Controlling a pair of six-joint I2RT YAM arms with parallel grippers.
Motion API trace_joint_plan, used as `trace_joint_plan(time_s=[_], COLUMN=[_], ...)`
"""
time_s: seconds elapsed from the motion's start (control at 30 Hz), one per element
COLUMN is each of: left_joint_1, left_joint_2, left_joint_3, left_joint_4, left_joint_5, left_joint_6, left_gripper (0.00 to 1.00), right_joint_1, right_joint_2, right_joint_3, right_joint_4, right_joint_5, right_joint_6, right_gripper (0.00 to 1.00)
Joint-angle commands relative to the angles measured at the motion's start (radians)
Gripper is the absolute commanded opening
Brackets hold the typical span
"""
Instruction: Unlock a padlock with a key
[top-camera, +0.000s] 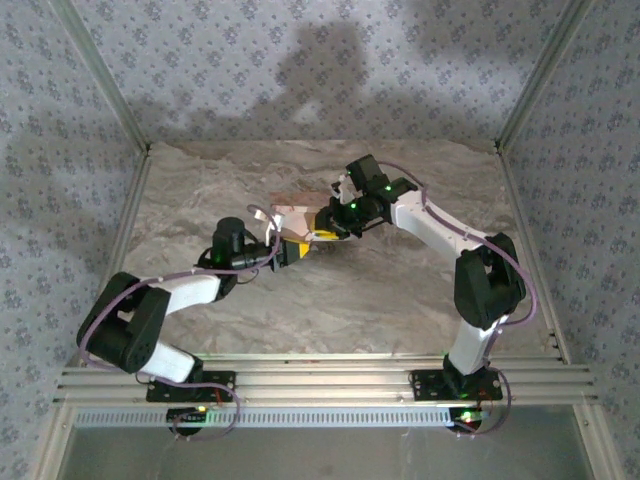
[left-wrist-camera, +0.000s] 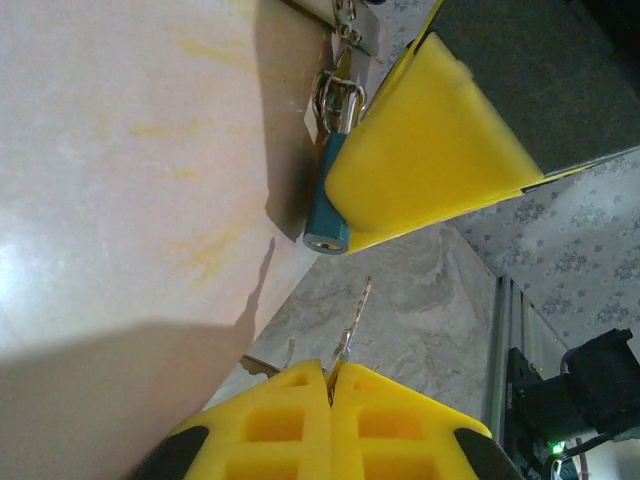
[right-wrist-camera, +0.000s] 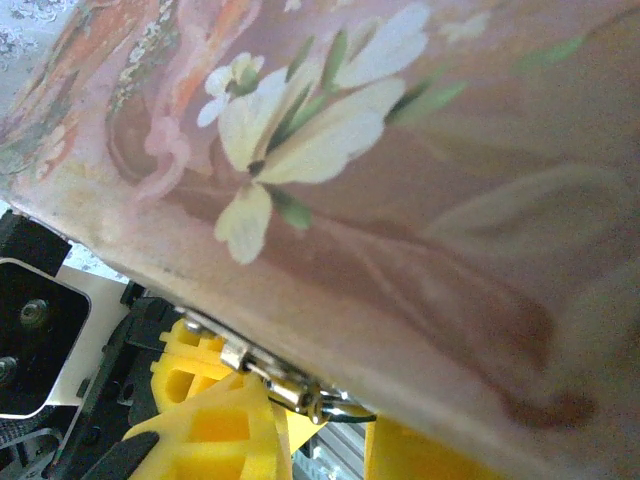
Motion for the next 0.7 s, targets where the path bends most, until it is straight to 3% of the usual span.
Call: trace_joint_plan(time_s=[0.0, 0.67], left_joint_1=[-0.005, -0.002], left_joint_2=[0.013, 0.018], left_joint_3=[0.039, 0.024], left_joint_4=[0.027, -0.022], left_joint_5=[-0.004, -0.103], left_joint_6=[-0.002, -0.016], left_gripper=[0.00, 0.00], right_joint_1=[0.007, 0.003], right_joint_2=[-0.066, -0.083], right_joint_3=[0.005, -0.028], right_joint_4=[0.075, 0.108], right_joint_5=[-0.033, -0.001], right_joint_6=[-0.004, 0.013], right_gripper=[0.00, 0.00])
